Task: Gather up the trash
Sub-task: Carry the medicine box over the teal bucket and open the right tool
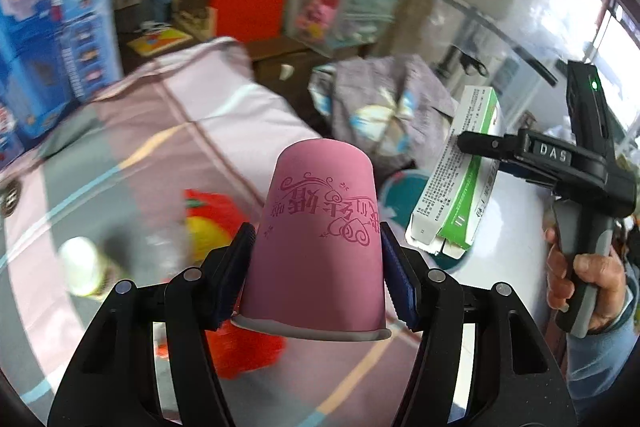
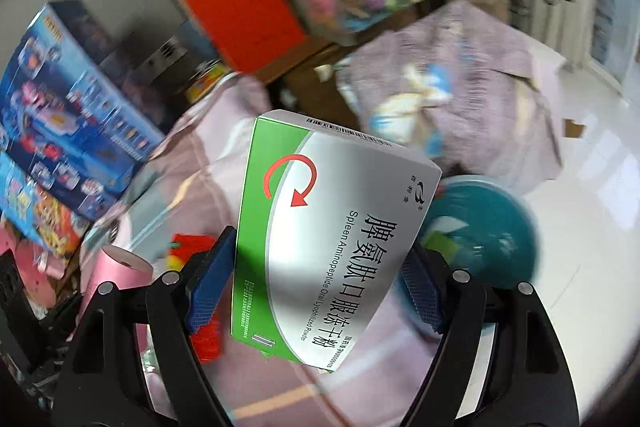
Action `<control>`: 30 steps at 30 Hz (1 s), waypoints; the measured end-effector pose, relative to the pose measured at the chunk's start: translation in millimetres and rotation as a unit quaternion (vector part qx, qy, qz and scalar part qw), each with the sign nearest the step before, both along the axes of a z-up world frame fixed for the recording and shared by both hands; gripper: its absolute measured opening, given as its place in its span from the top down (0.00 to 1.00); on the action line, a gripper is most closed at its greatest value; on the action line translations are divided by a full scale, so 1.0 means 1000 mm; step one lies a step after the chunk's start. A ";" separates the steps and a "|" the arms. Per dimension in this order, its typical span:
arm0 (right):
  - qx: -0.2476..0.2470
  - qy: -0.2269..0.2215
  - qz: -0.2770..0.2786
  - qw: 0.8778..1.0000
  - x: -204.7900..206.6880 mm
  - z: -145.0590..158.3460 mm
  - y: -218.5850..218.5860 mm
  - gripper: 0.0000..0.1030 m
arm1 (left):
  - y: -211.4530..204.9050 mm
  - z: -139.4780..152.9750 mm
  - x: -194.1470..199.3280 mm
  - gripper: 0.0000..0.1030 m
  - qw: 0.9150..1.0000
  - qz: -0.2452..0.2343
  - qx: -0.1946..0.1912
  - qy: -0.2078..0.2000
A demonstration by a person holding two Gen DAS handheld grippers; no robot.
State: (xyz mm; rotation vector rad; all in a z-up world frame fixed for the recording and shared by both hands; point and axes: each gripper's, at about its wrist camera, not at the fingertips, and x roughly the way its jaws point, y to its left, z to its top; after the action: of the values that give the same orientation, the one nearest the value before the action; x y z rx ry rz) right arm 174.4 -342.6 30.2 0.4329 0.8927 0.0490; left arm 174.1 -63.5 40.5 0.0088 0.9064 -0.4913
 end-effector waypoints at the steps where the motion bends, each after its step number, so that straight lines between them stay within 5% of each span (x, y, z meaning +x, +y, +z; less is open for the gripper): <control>1: -0.001 -0.001 -0.010 1.000 -0.005 -0.003 -0.015 0.27 | -0.015 -0.002 0.002 0.40 1.000 -0.009 0.002 0.005; 13: -0.039 0.032 -0.109 0.993 -0.025 -0.053 -0.132 0.27 | -0.145 -0.043 0.015 0.40 0.994 -0.090 0.044 0.044; 30: -0.012 0.135 -0.071 0.988 0.010 -0.127 -0.140 0.26 | -0.206 -0.095 0.049 0.39 0.987 -0.117 0.053 0.100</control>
State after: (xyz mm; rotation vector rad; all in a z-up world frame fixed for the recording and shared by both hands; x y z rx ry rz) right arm 183.9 -482.4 -96.8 0.4865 1.1250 -0.1534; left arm 223.5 -269.9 -54.5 0.1669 1.1346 -0.6692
